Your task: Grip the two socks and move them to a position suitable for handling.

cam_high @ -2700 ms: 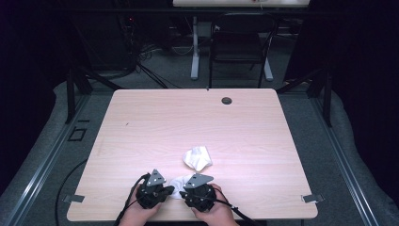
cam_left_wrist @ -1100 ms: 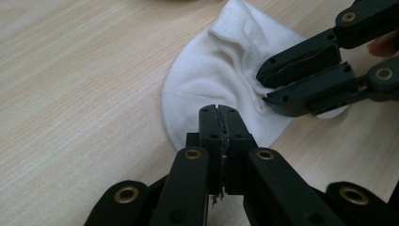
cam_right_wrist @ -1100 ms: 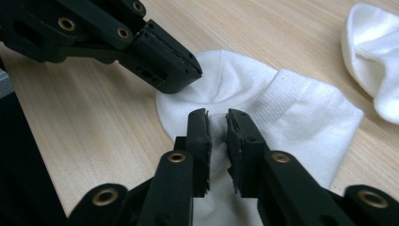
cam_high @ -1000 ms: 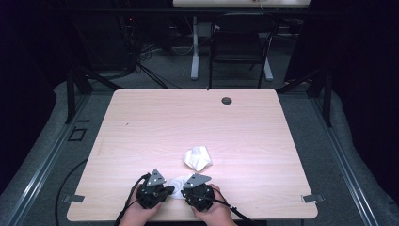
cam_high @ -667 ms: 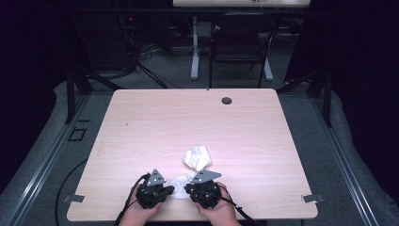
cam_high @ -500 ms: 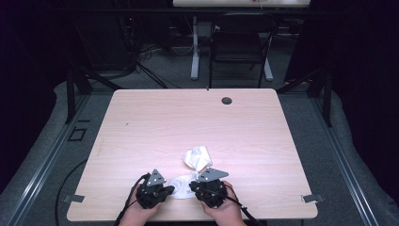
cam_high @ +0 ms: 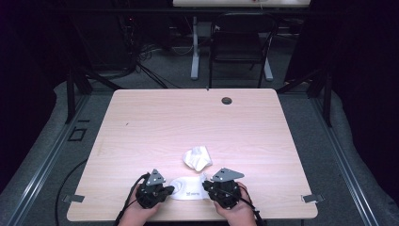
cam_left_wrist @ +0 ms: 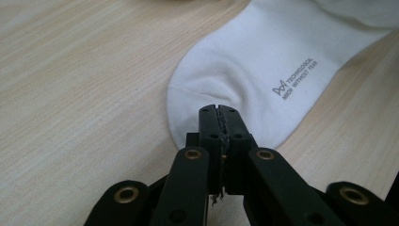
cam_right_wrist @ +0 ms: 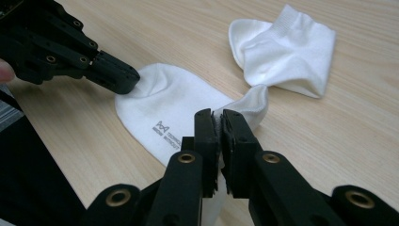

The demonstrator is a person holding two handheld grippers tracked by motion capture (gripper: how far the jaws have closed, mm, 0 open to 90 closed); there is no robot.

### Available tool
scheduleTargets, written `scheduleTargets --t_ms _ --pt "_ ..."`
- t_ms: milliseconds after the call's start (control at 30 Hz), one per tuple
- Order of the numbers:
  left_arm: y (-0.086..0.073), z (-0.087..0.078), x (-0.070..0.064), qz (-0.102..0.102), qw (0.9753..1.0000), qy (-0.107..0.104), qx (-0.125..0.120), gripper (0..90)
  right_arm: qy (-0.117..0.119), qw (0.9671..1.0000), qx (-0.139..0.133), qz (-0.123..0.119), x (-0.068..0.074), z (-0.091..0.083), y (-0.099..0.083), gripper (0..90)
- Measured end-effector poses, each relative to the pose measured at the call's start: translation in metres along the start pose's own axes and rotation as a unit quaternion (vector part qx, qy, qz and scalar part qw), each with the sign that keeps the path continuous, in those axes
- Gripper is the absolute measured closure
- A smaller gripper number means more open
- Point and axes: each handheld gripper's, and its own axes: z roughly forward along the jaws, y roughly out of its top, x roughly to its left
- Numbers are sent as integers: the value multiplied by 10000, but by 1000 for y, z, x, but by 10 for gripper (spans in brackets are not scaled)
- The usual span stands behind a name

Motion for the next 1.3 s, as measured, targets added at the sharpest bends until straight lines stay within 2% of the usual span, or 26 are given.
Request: scheduleTargets --t_ms 200,467,733,967,1167,1233,1300 --pt "0 -1 0 17 10000 -8 23 892 -93 9999 113 55 -8 -5 -8 854" --pt "-1 -1 0 10 10000 -11 24 891 -134 9991 198 354 -18 -4 -15 850" --pt "-1 -1 0 -12 10000 -20 15 891 -341 9978 420 378 -25 -3 -21 856" --pt "-1 0 0 -20 10000 -24 4 890 -434 9966 481 506 -30 -3 -24 858" --pt "-1 0 0 -21 10000 -24 6 891 -472 9967 267 603 -32 -8 -22 841" --pt "0 0 0 -11 10000 -21 7 891 -463 9971 185 573 -31 -8 -20 841" --pt "0 0 0 -14 10000 -19 7 891 -351 9983 87 462 -29 -6 -17 841"
